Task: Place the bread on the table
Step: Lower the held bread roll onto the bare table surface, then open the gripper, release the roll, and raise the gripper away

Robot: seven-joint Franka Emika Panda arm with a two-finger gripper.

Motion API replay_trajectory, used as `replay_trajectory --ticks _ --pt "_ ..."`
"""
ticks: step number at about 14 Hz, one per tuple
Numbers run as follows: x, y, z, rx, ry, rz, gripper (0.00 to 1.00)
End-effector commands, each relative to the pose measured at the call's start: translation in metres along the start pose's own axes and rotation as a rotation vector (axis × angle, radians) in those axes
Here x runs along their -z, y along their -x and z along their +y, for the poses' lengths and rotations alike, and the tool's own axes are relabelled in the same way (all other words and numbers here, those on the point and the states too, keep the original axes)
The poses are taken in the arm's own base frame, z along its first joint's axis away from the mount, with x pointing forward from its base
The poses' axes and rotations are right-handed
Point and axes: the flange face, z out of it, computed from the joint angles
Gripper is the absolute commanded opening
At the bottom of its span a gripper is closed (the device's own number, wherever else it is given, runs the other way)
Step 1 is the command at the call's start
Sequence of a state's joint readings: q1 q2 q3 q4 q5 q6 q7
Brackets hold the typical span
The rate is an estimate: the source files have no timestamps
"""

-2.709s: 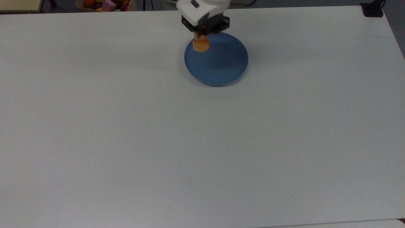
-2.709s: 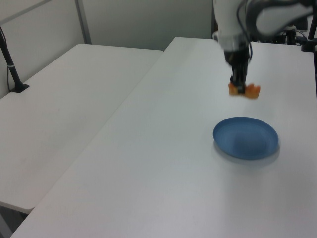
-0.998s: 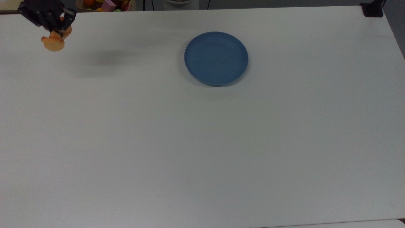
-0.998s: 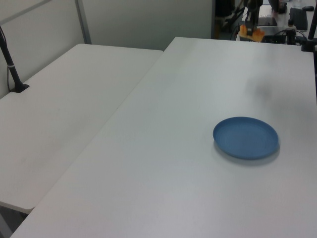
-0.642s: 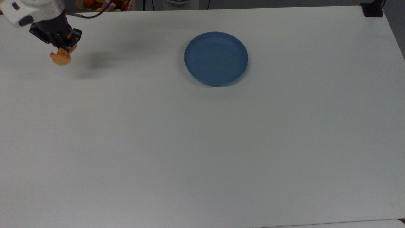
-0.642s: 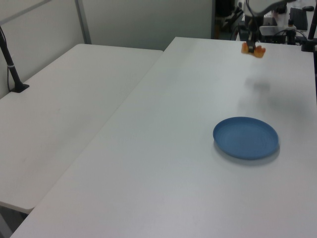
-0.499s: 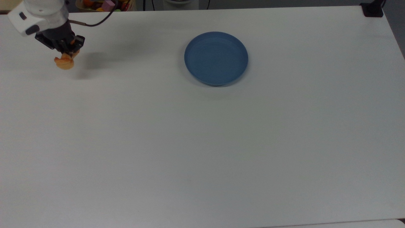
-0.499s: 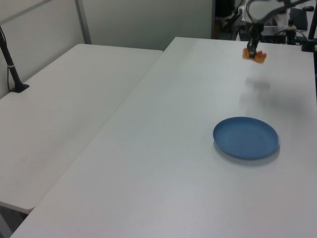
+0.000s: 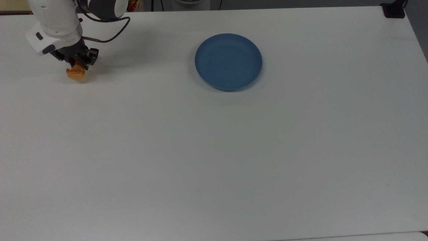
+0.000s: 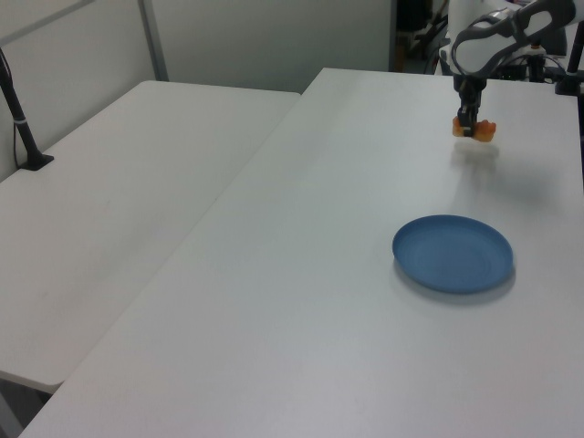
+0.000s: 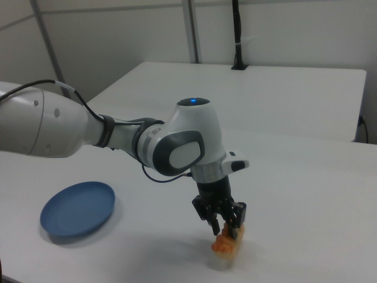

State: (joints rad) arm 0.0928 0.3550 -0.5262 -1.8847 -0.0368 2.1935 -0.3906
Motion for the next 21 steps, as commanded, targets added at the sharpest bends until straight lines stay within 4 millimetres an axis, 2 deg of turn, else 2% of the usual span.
replay_trajectory --ticks 1,2,3,5,6,9,12,15,19,20,21 --pt "-0.013 -0.004 -0.007 -0.005 -0.011 0.042 0.87" --pt "-0.014 -0.004 -0.007 -0.007 -0.012 0.042 0.98" --pt "-0.017 -0.003 -0.008 -0.004 -0.012 0.038 1.0" --pt "-0.028 -0.003 -0.011 0.002 -0.01 0.02 1.0" --pt "-0.028 -0.004 -0.011 0.001 -0.011 0.022 1.0" --pt "-0.013 -0.001 -0.007 -0.008 -0.018 0.036 1.0" --pt "0.029 0.006 0.002 -0.041 -0.043 0.066 1.0" --pt "0.07 0.01 0.0 -0.037 -0.076 0.061 1.0" --pt "0.144 0.002 -0.026 -0.117 -0.114 0.059 1.0" --pt "0.166 0.001 -0.036 -0.128 -0.122 0.068 1.0" --pt "0.197 0.001 -0.05 -0.147 -0.135 0.076 1.0"
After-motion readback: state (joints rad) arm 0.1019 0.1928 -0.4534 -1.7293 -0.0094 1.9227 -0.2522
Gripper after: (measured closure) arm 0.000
